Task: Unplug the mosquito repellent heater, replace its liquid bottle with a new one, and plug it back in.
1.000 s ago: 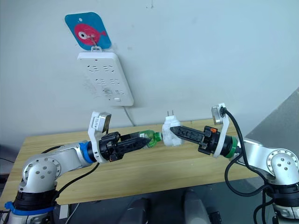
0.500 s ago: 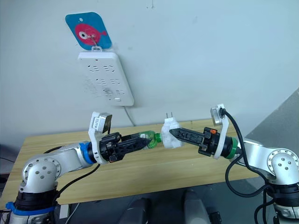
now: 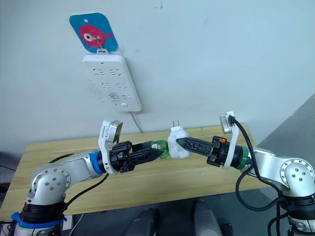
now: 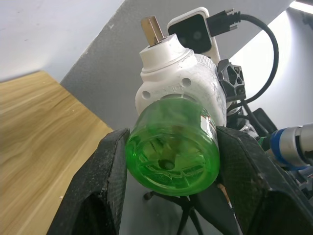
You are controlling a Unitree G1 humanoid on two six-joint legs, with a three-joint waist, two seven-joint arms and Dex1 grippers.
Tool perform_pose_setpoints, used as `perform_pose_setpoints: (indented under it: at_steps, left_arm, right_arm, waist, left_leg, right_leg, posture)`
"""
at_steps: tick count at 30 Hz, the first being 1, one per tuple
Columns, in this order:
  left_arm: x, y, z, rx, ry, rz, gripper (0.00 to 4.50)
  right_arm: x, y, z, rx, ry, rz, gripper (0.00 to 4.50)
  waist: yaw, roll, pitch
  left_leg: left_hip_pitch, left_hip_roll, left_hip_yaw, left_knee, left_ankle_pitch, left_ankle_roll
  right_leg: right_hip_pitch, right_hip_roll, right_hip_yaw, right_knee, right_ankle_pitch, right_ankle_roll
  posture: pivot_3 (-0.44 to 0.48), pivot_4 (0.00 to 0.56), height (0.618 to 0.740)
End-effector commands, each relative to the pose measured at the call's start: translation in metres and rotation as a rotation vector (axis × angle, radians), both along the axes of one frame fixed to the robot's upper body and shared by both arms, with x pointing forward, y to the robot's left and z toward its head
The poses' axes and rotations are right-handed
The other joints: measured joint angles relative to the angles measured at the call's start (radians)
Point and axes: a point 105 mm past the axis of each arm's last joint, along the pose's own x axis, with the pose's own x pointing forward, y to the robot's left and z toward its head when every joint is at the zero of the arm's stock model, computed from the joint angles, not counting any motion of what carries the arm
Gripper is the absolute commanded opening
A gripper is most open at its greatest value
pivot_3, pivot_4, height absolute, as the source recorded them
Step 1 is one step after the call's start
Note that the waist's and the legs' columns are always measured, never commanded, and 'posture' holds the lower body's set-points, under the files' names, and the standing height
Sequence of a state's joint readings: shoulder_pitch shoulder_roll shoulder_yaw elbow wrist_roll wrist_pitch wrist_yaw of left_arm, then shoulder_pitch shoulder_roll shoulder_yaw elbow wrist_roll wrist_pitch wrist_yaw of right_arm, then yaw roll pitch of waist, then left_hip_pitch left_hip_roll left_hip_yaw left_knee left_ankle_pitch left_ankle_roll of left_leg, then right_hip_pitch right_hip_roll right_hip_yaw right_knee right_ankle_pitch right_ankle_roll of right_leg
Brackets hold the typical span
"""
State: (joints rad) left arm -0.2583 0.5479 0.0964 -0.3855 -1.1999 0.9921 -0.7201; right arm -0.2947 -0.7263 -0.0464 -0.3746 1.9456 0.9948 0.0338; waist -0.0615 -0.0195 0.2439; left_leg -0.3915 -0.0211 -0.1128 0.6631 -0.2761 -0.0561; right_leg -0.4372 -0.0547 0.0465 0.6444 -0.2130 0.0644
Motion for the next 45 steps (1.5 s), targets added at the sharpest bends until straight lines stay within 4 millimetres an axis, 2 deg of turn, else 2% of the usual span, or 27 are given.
perform_pose_setpoints:
  at_steps: [1, 5, 9, 10, 16, 20, 23, 26, 28, 30, 33, 34, 38, 41, 45]
  left_arm:
    - [-0.007, -0.013, 0.008, -0.014, -0.063, -0.059, 2.37]
    - [-0.006, -0.020, 0.008, -0.029, -0.081, -0.056, 2.37]
    - [0.011, -0.012, 0.004, -0.017, -0.103, 0.045, 2.37]
    - [0.016, -0.009, 0.005, -0.018, -0.108, 0.072, 2.37]
    - [0.028, -0.007, 0.009, -0.036, -0.134, 0.118, 2.37]
    - [0.027, -0.008, 0.009, -0.041, -0.132, 0.109, 2.37]
    - [0.022, -0.008, 0.009, -0.030, -0.128, 0.071, 2.37]
    - [0.011, -0.008, 0.009, -0.003, -0.129, -0.007, 2.37]
    - [0.001, -0.009, 0.009, 0.012, -0.121, -0.082, 2.37]
    - [-0.011, -0.010, 0.008, 0.038, -0.111, -0.178, 2.37]
    - [-0.018, -0.010, 0.008, 0.058, -0.103, -0.245, 2.37]
    - [-0.019, -0.009, 0.009, 0.061, -0.103, -0.255, 2.37]
    - [-0.015, -0.010, 0.015, 0.030, -0.097, -0.242, 2.37]
    - [-0.009, -0.011, 0.019, 0.000, -0.099, -0.201, 2.37]
    - [0.001, -0.010, 0.018, -0.006, -0.106, -0.117, 2.37]
  right_arm:
    - [-0.017, 0.015, 0.007, 0.002, -0.040, 0.096, 2.96]
    - [-0.024, 0.020, 0.005, -0.036, -0.047, 0.136, 2.96]
    - [-0.024, 0.015, 0.005, -0.055, -0.050, 0.136, 4.38]
    - [-0.024, 0.014, 0.005, -0.062, -0.053, 0.136, 4.50]
    - [-0.036, 0.008, 0.005, -0.129, -0.083, 0.164, 4.50]
    - [-0.034, -0.003, -0.002, -0.292, -0.198, 0.092, 4.50]
    - [-0.030, -0.024, -0.005, -0.411, -0.362, 0.041, 3.91]
    - [-0.022, -0.049, -0.003, -0.470, -0.484, -0.016, 2.79]
    - [-0.010, -0.060, -0.006, -0.526, -0.505, -0.029, 2.06]
    - [0.009, -0.062, -0.004, -0.522, -0.545, -0.072, 1.30]
    - [0.026, -0.051, -0.007, -0.491, -0.571, -0.075, 0.14]
    - [0.028, -0.046, -0.009, -0.483, -0.572, -0.063, 0.00]
    - [0.021, -0.023, -0.018, -0.441, -0.556, 0.042, 0.00]
    - [-0.002, -0.007, -0.025, -0.404, -0.519, 0.156, 0.00]
    - [-0.031, 0.003, -0.022, -0.353, -0.485, 0.243, 0.00]
  waist:
    - [0.000, 0.000, 0.000]
    - [0.001, 0.000, 0.000]
    - [0.003, 0.000, 0.000]
    - [0.002, 0.000, 0.000]
    - [0.003, 0.000, 0.000]
    - [0.004, -0.001, -0.001]
    - [0.005, -0.001, -0.001]
    - [0.005, -0.001, -0.001]
    - [0.004, -0.001, -0.001]
    - [-0.003, -0.002, -0.001]
    - [-0.011, -0.001, -0.002]
    - [-0.012, -0.001, -0.002]
    - [-0.008, -0.001, -0.002]
    - [-0.001, -0.001, -0.002]
    - [0.003, -0.001, -0.002]
  left_leg:
    - [0.000, 0.000, 0.000, 0.000, 0.000, 0.000]
    - [0.000, 0.000, 0.000, 0.000, 0.000, 0.000]
    - [0.000, 0.000, 0.000, 0.000, 0.000, 0.000]
    - [0.000, 0.000, 0.000, 0.000, 0.000, 0.000]
    - [0.000, 0.000, 0.000, 0.000, 0.000, 0.000]
    - [-0.001, 0.000, 0.000, 0.001, 0.000, 0.000]
    - [-0.001, 0.000, 0.000, 0.001, 0.000, 0.000]
    - [-0.001, 0.000, 0.000, 0.001, 0.000, 0.000]
    - [0.000, 0.000, 0.001, 0.001, 0.000, 0.000]
    - [0.001, 0.000, 0.002, 0.002, 0.000, 0.000]
    - [0.001, 0.000, 0.002, 0.000, 0.000, 0.000]
    - [0.001, 0.000, 0.002, 0.000, 0.000, 0.000]
    - [-0.001, 0.000, 0.001, 0.000, 0.000, 0.000]
    - [-0.001, -0.001, 0.000, 0.001, 0.000, 0.000]
    - [-0.001, -0.001, -0.001, 0.001, 0.000, 0.000]
  right_leg:
    - [0.000, 0.000, 0.000, 0.000, 0.000, 0.000]
    - [0.000, 0.000, 0.000, 0.000, 0.000, 0.000]
    - [0.000, 0.000, 0.000, 0.000, 0.000, 0.000]
    - [0.000, 0.000, 0.000, 0.000, 0.000, 0.000]
    - [0.000, 0.000, 0.000, 0.000, 0.000, 0.000]
    - [0.000, 0.000, 0.000, -0.001, 0.000, 0.000]
    - [0.000, 0.000, 0.000, -0.001, 0.000, 0.001]
    - [0.000, 0.000, 0.000, -0.001, -0.001, 0.003]
    - [0.000, 0.000, 0.000, -0.001, -0.002, 0.003]
    - [0.000, 0.000, 0.000, -0.001, -0.002, 0.003]
    - [0.000, 0.000, 0.001, 0.000, -0.001, 0.001]
    - [0.000, 0.000, 0.001, 0.000, -0.001, 0.001]
    - [-0.001, 0.000, 0.000, 0.000, 0.000, 0.000]
    - [-0.001, -0.002, 0.000, 0.000, 0.000, 0.001]
    - [0.000, -0.001, -0.001, 0.000, 0.000, 0.001]
  posture:
    - [-0.069, 0.232, 0.740]
    - [-0.073, 0.231, 0.740]
    - [-0.082, 0.231, 0.740]
    - [-0.084, 0.230, 0.740]
    - [-0.092, 0.223, 0.740]
    - [-0.096, 0.221, 0.740]
    - [-0.099, 0.218, 0.740]
    - [-0.099, 0.218, 0.740]
    - [-0.109, 0.210, 0.740]
    - [-0.109, 0.208, 0.740]
    - [-0.104, 0.207, 0.740]
    - [-0.101, 0.206, 0.740]
    - [-0.095, 0.209, 0.740]
    - [-0.090, 0.212, 0.740]
    - [-0.090, 0.214, 0.740]
